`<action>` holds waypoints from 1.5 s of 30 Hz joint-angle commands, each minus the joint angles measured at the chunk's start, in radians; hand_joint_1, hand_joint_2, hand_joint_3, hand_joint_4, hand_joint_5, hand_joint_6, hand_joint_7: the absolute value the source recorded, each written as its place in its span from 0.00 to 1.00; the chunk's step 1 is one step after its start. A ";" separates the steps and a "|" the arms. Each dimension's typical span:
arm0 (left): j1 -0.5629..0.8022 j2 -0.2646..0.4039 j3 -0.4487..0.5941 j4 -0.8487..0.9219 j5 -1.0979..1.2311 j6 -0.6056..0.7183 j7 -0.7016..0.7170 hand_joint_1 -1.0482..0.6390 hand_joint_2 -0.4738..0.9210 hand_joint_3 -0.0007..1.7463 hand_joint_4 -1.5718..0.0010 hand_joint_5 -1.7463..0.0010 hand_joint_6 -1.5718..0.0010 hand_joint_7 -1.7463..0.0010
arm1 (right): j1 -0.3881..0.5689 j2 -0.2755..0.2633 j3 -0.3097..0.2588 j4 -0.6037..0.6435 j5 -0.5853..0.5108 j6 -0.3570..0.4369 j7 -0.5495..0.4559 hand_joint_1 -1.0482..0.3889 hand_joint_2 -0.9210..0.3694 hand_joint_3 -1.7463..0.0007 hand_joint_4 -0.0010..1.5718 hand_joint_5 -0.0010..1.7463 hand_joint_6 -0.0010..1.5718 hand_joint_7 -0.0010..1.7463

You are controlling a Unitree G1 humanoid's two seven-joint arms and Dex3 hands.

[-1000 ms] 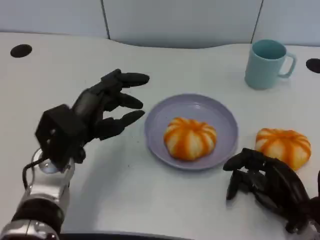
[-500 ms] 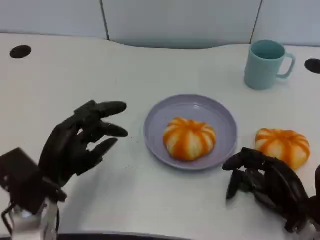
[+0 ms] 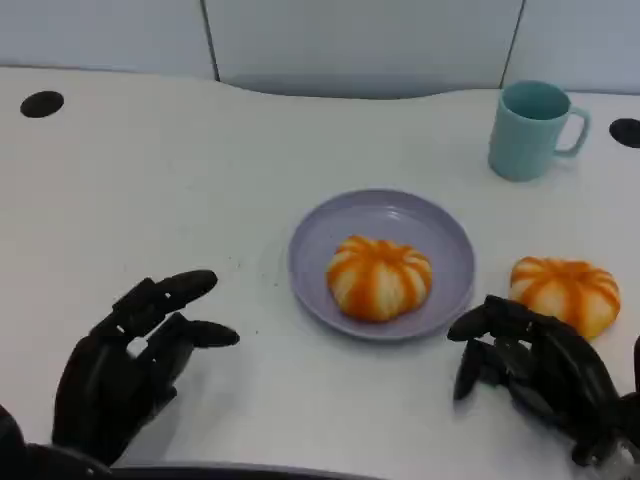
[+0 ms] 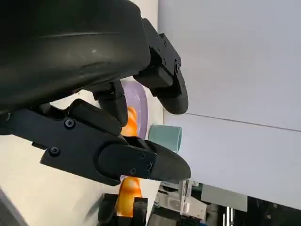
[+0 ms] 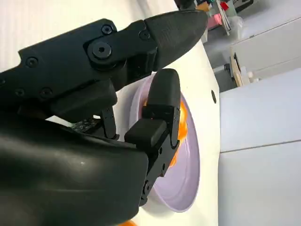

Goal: Grasp the bread from the table and place it into the plate.

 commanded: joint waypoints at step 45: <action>-0.063 0.014 0.079 0.229 0.093 -0.029 -0.001 0.17 1.00 0.09 0.71 0.12 0.68 0.46 | 0.000 -0.045 -0.010 0.051 -0.003 0.031 -0.002 0.35 0.00 0.94 0.39 0.90 0.47 0.58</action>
